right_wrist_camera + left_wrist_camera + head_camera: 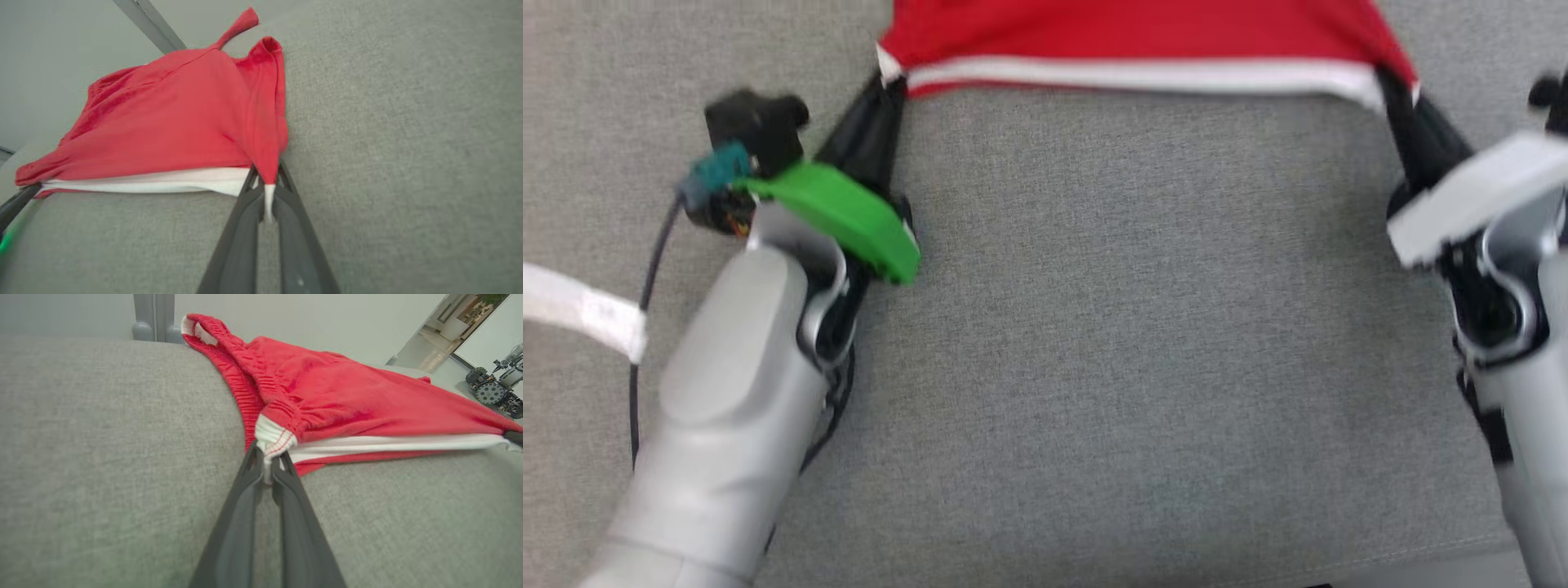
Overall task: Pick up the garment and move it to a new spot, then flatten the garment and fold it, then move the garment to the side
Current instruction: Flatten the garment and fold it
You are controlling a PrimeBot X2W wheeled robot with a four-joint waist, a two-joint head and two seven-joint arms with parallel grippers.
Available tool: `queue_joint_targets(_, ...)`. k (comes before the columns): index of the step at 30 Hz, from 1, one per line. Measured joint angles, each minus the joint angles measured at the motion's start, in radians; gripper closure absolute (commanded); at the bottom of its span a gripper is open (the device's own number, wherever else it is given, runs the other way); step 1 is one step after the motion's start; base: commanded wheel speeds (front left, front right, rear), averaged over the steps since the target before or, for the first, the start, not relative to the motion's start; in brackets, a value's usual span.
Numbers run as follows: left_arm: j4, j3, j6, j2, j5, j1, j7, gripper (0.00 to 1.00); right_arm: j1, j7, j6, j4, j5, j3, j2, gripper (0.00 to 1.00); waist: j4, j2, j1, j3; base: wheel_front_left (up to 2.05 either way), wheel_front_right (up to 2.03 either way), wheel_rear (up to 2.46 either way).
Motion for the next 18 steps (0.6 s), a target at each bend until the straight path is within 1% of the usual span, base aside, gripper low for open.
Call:
queue_joint_targets(1,-0.04,-0.027,-0.001,0.025,0.001,0.064,-0.005,1.0,0.085,-0.006,0.0,-0.029,0.02,-0.001,-0.013,1.0,-0.002,0.0,0.0,-0.018,0.0,0.0,0.0)
queue_joint_targets(3,-0.118,-0.066,-0.001,0.056,-0.008,0.196,-0.007,1.0,0.238,-0.011,0.0,-0.088,0.062,-0.002,-0.029,1.0,-0.004,0.0,0.0,-0.055,0.0,0.0,0.0)
queue_joint_targets(5,-0.199,-0.066,0.0,0.078,-0.049,0.345,0.006,1.0,0.406,-0.006,0.001,-0.153,0.09,-0.005,-0.035,1.0,-0.006,0.0,-0.0001,-0.098,0.0,0.0,0.0)
queue_joint_targets(6,-0.246,-0.067,0.008,0.091,-0.071,0.427,0.016,1.0,0.497,-0.008,0.001,-0.186,0.11,-0.022,-0.029,1.0,-0.005,0.0,-0.0001,-0.122,0.0,0.0,0.0)
queue_joint_targets(8,-0.35,-0.07,0.048,0.108,-0.102,0.606,0.035,1.0,0.682,-0.005,0.002,-0.259,0.117,-0.047,-0.025,1.0,-0.002,0.0,-0.0001,-0.176,0.0,0.0,0.0)
queue_joint_targets(9,-0.389,-0.073,0.065,0.113,-0.117,0.677,0.045,1.0,0.751,0.0,0.003,-0.285,0.119,-0.061,-0.018,1.0,0.001,0.0,-0.0001,-0.197,0.0,0.0,0.0)
queue_joint_targets(11,-0.489,-0.083,0.122,0.123,-0.147,0.852,0.064,1.0,0.912,0.016,0.004,-0.358,0.119,-0.092,0.001,1.0,0.009,0.0,-0.0001,-0.251,0.0,0.0,0.0)
queue_joint_targets(13,-0.582,-0.086,0.168,0.128,-0.169,0.974,0.073,1.0,1.019,0.028,0.004,-0.421,0.122,-0.123,0.023,1.0,0.016,0.0,-0.0001,-0.293,0.0,0.0,0.0)
queue_joint_targets(15,-0.685,-0.077,0.208,0.138,-0.196,1.057,0.077,1.0,1.082,0.048,0.004,-0.485,0.136,-0.142,0.039,1.0,0.025,0.0,-0.0002,-0.33,0.0,0.0,0.0)
queue_joint_targets(18,-0.8,-0.07,0.24,0.145,-0.202,1.079,0.099,1.0,1.072,0.07,0.004,-0.538,0.133,-0.183,0.036,1.0,0.042,0.0,-0.0002,-0.359,0.0,0.0,0.0)
